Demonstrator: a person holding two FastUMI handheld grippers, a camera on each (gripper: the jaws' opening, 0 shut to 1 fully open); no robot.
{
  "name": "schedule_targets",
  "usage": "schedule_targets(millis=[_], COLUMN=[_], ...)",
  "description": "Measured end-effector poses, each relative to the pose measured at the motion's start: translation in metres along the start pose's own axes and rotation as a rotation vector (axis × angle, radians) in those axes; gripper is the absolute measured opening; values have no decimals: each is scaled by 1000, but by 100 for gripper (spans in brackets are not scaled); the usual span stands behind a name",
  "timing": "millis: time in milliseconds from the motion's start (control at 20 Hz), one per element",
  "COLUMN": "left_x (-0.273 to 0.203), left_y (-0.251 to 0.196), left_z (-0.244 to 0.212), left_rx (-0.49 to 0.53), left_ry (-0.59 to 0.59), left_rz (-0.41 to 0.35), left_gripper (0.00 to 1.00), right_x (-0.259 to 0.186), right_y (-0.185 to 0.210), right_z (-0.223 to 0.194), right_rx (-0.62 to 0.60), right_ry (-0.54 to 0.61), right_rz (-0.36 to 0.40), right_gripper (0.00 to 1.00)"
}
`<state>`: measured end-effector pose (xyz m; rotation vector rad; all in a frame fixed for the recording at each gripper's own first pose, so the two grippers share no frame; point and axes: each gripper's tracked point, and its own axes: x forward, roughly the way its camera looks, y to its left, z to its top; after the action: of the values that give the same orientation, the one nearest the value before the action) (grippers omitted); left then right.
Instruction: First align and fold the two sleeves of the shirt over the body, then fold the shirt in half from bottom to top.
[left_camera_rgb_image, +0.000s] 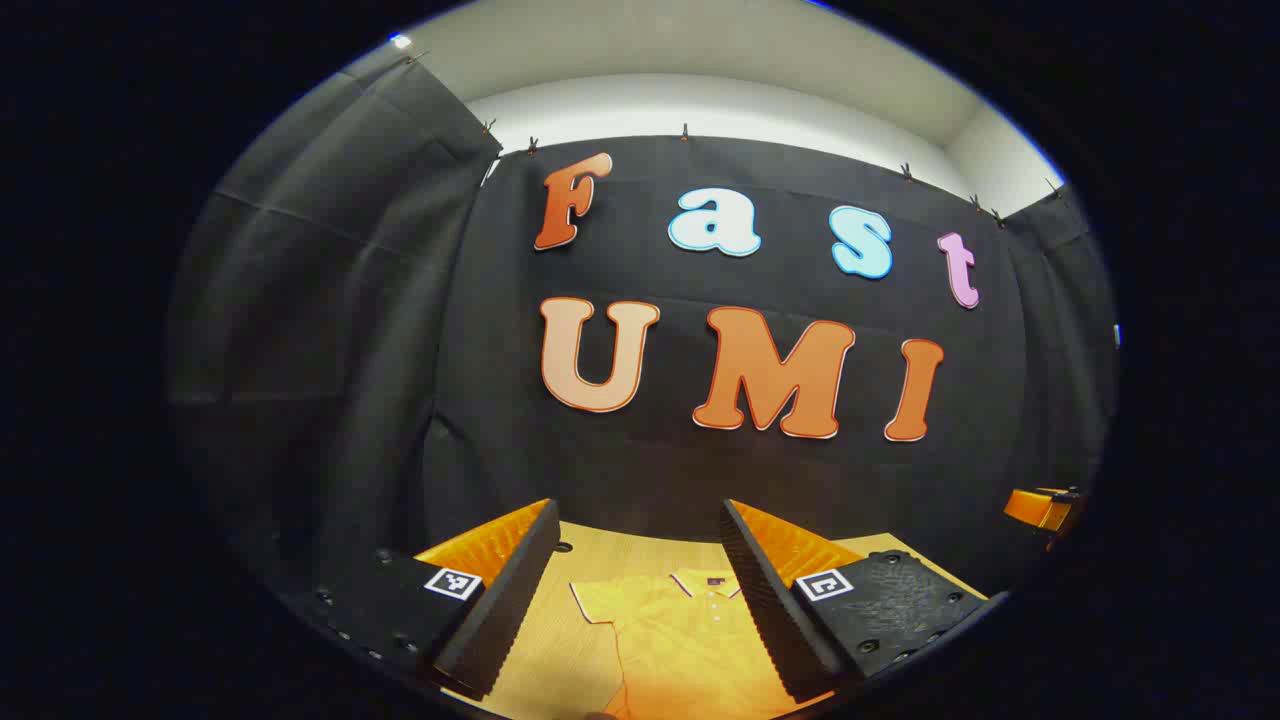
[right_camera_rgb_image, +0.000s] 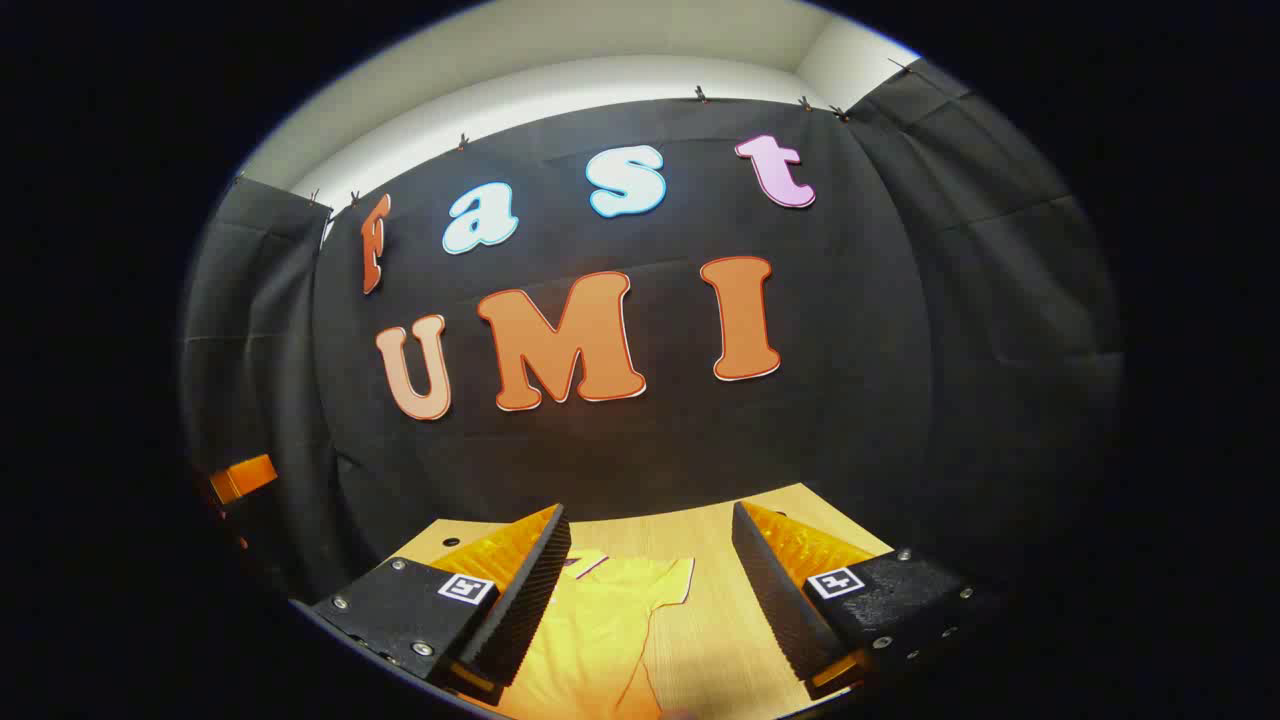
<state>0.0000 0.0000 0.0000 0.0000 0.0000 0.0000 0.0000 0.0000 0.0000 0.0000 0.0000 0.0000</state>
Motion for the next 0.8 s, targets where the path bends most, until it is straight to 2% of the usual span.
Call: schedule_targets(millis=[250,400,650,800], left_x=[51,73,104,125], left_y=[-7,-15,-10,-4], left_z=[0,-2,-2,-5], left_rx=[68,62,75,115], left_ry=[-13,-20,-12,-4], left_rz=[38,40,54,36], left_gripper=[96,98,98,98], right_x=[52,77,99,107], right_y=[-14,-19,0,8], right_z=[0,0,-1,-13], right_rx=[-19,-72,-91,-44], right_ry=[12,7,28,83], right_rz=[-30,-56,-27,-29], right_gripper=[98,98,98,98])
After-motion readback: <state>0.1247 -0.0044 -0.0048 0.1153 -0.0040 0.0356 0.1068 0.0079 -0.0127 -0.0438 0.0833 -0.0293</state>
